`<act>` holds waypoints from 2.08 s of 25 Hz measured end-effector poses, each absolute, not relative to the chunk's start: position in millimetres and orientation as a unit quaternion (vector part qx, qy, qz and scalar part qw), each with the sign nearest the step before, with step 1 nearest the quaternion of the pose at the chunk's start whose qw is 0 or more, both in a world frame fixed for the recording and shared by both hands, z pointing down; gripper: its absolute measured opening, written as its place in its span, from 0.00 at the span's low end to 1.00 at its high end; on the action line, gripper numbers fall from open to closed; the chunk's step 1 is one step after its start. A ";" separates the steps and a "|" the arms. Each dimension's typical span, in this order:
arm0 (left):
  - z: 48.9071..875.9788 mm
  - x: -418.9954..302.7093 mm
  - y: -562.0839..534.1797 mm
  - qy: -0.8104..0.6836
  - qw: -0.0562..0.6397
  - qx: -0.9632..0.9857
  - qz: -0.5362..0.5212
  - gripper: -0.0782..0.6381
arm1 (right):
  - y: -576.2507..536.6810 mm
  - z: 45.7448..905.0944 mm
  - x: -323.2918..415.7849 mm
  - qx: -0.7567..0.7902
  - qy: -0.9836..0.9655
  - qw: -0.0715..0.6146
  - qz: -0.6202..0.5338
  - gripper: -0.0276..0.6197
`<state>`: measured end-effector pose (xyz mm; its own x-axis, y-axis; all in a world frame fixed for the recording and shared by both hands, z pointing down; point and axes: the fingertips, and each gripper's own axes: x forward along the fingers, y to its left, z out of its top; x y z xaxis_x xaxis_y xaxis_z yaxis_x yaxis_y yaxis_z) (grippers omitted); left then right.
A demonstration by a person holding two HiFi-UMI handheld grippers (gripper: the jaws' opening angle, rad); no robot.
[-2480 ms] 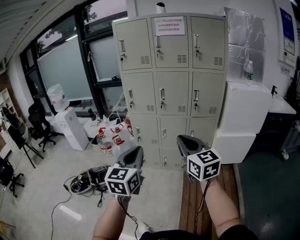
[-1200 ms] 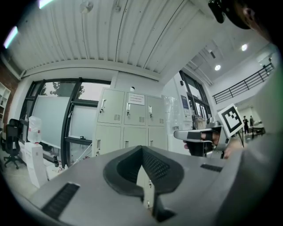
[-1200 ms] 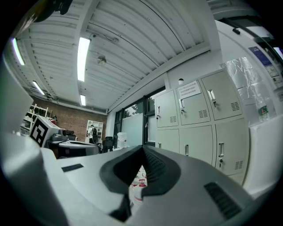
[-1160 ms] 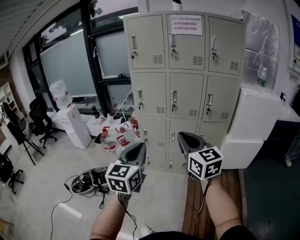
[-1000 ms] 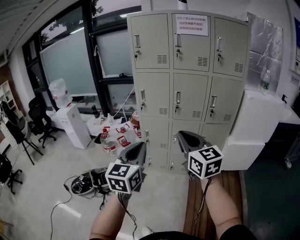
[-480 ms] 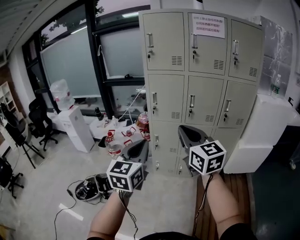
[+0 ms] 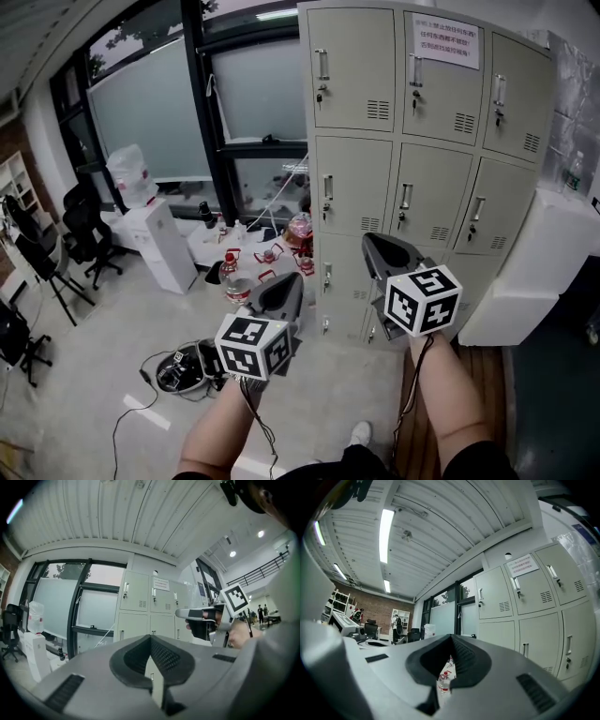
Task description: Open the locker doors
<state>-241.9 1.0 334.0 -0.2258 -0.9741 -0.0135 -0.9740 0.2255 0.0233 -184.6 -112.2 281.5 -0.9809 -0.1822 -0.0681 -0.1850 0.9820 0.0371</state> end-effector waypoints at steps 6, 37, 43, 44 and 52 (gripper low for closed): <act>330.2 -272.3 -26.5 -0.789 -0.003 0.615 -0.011 0.11 | -140.4 270.5 -221.8 -0.082 0.996 0.036 0.029 0.04; 238.1 -427.5 -280.7 -0.778 -0.064 0.623 -0.043 0.11 | -351.9 129.7 -407.8 -0.055 0.987 0.093 0.121 0.04; 217.2 -458.1 -289.2 -0.761 -0.080 0.642 -0.052 0.11 | -361.7 102.2 -443.0 -0.076 0.984 0.106 0.120 0.04; 211.5 -464.4 -289.3 -0.757 -0.084 0.646 -0.053 0.11 | -361.8 95.7 -449.0 -0.082 0.983 0.110 0.122 0.04; 179.2 -516.0 -292.6 -0.713 -0.104 0.692 -0.050 0.11 | -374.3 59.7 -497.4 -0.142 0.975 0.135 0.108 0.04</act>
<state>-516.0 -292.6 179.2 -0.0207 -0.9761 -0.2165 -0.9966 0.0373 -0.0730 -497.4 -374.3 59.7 -0.9232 -0.2473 -0.2940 -0.3055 0.9367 0.1712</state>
